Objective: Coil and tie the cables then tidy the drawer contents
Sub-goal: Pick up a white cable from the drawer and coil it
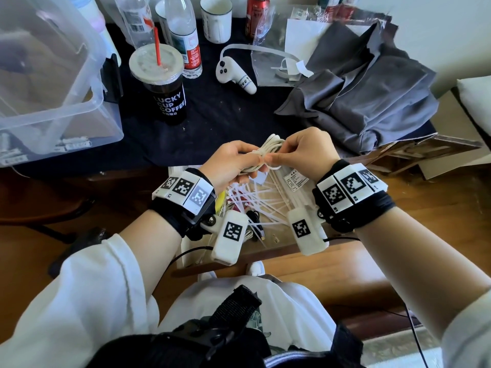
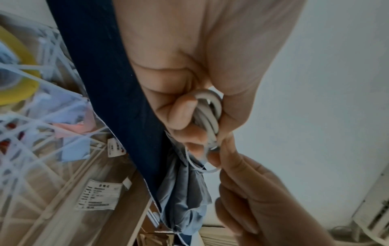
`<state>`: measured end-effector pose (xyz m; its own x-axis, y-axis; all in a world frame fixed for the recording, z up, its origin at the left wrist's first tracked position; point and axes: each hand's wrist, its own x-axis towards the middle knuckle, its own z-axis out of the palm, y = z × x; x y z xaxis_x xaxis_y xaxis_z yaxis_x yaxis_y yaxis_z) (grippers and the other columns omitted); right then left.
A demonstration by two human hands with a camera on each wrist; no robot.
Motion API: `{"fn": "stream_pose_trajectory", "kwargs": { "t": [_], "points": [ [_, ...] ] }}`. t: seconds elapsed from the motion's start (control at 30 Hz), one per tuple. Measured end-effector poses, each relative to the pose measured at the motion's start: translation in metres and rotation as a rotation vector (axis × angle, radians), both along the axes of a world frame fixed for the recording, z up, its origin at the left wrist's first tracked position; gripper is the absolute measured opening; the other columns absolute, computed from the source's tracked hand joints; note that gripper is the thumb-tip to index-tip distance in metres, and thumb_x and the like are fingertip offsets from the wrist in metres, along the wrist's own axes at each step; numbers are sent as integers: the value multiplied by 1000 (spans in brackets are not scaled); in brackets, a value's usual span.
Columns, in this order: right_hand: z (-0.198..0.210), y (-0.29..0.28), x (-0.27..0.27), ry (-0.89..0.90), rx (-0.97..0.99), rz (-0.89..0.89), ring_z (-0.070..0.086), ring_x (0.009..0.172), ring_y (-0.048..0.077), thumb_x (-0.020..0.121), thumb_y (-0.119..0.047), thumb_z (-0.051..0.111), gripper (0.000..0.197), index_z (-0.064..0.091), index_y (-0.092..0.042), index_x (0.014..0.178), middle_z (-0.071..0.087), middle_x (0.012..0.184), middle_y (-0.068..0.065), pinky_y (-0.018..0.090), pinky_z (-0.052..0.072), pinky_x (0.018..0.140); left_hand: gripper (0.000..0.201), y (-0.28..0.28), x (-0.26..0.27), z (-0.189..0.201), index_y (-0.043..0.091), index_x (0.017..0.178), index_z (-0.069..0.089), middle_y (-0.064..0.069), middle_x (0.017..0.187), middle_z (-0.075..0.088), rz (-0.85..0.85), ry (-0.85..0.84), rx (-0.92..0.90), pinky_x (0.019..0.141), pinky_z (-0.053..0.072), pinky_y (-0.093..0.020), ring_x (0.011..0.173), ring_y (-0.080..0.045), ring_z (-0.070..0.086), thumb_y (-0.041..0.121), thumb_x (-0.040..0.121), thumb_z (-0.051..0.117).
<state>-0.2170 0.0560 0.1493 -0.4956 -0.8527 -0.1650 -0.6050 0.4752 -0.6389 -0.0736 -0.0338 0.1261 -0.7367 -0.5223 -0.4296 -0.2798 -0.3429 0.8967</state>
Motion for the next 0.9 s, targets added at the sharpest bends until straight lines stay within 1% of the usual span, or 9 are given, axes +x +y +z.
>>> {"fn": "stream_pose_trajectory", "kwargs": {
  "t": [0.1,0.23,0.27,0.37,0.5,0.67,0.7,0.8,0.9],
  "points": [
    [5,0,2,113,-21,26,47,54,5,65,-38,81,30,59,-20,57,51,53,-9,25,41,56,9,-1,4,-6,7,95,59,-2,65,67,-10,-12,-15,42,34,-16,54,-9,51,2,88,59],
    [2,-5,7,65,-95,207,44,59,1,72,-29,78,15,70,-23,83,46,70,-11,16,36,60,9,-1,7,-7,7,89,63,-4,62,66,-46,-42,-38,39,30,-16,47,-7,43,0,86,60],
    [-1,-5,9,44,-93,222,46,59,-1,74,-30,77,12,71,-23,83,48,73,-11,10,35,59,8,0,6,-6,8,87,63,-4,62,65,-68,-51,-49,38,29,-15,45,-6,42,0,85,60],
    [-8,-4,11,-20,-145,180,49,59,-10,77,-29,74,9,69,-23,73,54,73,-13,7,37,57,8,-1,6,-2,8,82,63,-6,63,63,-110,-65,-50,35,25,-14,42,-5,38,1,85,60],
    [-15,-3,14,0,-294,167,50,62,-7,79,-23,72,11,64,-24,71,52,71,-17,8,34,59,12,-3,6,-1,9,78,63,-5,61,62,-107,-41,-19,34,23,-14,43,-6,36,2,86,57],
    [-17,-6,21,78,-239,230,49,72,11,83,-19,60,10,56,-21,73,47,72,-17,30,43,66,19,-5,10,-6,12,83,68,-4,58,61,-161,12,67,34,24,-14,43,-8,37,-2,86,55],
    [-17,-7,22,48,-212,193,49,73,12,86,-17,59,13,54,-20,75,48,73,-15,28,43,67,21,-4,10,-8,14,84,69,-2,56,60,-204,-5,57,34,24,-14,43,-8,36,-3,85,57],
    [-20,-13,22,-111,-188,80,47,65,4,91,-12,55,15,52,-13,77,51,67,-10,9,38,61,22,5,11,-13,13,90,70,3,51,58,-315,-45,-35,38,23,-13,40,-4,35,-5,84,58],
    [-24,-15,22,-178,-169,44,48,62,-1,90,-15,58,17,55,-15,74,53,66,-11,6,38,59,21,2,8,-14,3,100,66,4,49,56,-324,-105,-120,38,24,-13,38,-4,33,-7,85,57]
  ]
}}
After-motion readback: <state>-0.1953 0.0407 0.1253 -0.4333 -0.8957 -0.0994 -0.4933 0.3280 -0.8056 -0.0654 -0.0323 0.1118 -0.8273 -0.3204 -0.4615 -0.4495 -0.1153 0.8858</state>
